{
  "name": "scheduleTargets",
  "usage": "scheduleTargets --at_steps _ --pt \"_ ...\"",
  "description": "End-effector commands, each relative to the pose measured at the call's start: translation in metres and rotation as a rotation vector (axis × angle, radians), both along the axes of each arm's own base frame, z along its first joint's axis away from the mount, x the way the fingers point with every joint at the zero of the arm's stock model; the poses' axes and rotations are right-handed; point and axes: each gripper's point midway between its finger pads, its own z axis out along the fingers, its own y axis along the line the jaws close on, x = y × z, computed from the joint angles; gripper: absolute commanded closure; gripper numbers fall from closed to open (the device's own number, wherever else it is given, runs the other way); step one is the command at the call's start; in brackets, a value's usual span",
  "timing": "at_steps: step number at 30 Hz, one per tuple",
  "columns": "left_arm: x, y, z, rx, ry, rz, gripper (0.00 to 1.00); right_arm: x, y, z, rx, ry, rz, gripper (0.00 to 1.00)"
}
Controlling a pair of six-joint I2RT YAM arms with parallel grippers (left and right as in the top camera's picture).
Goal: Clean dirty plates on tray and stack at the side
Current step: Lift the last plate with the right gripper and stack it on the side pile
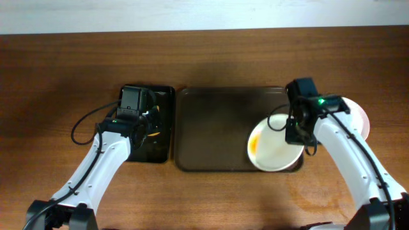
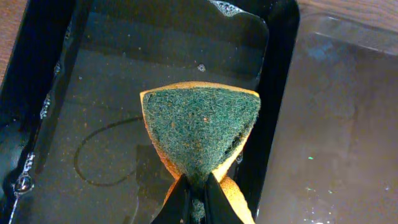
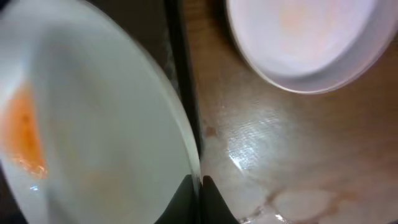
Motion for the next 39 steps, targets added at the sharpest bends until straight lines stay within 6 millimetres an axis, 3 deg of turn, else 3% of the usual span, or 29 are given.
scheduleTargets --at_steps 1,4,6,8,11,15,21,24,33,37,39 --pt "0.002 0.002 0.009 0.009 -0.028 -0.008 1.00 0.013 0.003 0.043 0.003 -0.064 0.005 0.96" --pt "0.002 0.002 0.009 0.009 -0.029 -0.008 1.00 0.005 -0.004 0.048 -0.035 -0.034 0.001 0.96" --pt "0.002 0.002 0.009 0.009 -0.028 -0.008 1.00 0.013 -0.022 0.055 -0.135 -0.096 -0.070 0.96" --pt "0.002 0.002 0.009 0.009 -0.029 -0.008 1.00 0.029 -0.020 0.062 -0.178 -0.170 -0.057 0.96" --pt "0.002 0.002 0.009 0.009 -0.029 -0.007 1.00 0.053 0.006 0.083 -0.309 -0.317 0.045 0.96" --pt "0.002 0.002 0.009 0.009 -0.029 -0.007 1.00 0.069 0.051 0.101 -0.438 -0.456 0.170 0.96" --pt "0.002 0.002 0.009 0.009 -0.029 -0.007 1.00 0.076 0.073 0.142 -0.704 -0.644 0.194 0.96" --pt "0.002 0.002 0.009 0.009 -0.029 -0.008 1.00 0.074 0.083 0.154 -0.745 -0.705 0.194 0.96" --pt "0.002 0.002 0.009 0.009 -0.029 -0.008 1.00 0.076 0.084 0.149 -0.698 -0.709 0.174 0.96" --pt "0.001 0.002 0.009 0.013 -0.026 -0.009 1.00 0.082 0.063 0.101 -0.416 -0.568 0.067 0.96" --pt "0.002 0.008 0.009 0.074 -0.033 -0.051 1.00 0.083 0.041 0.078 -0.280 -0.465 -0.010 0.96"
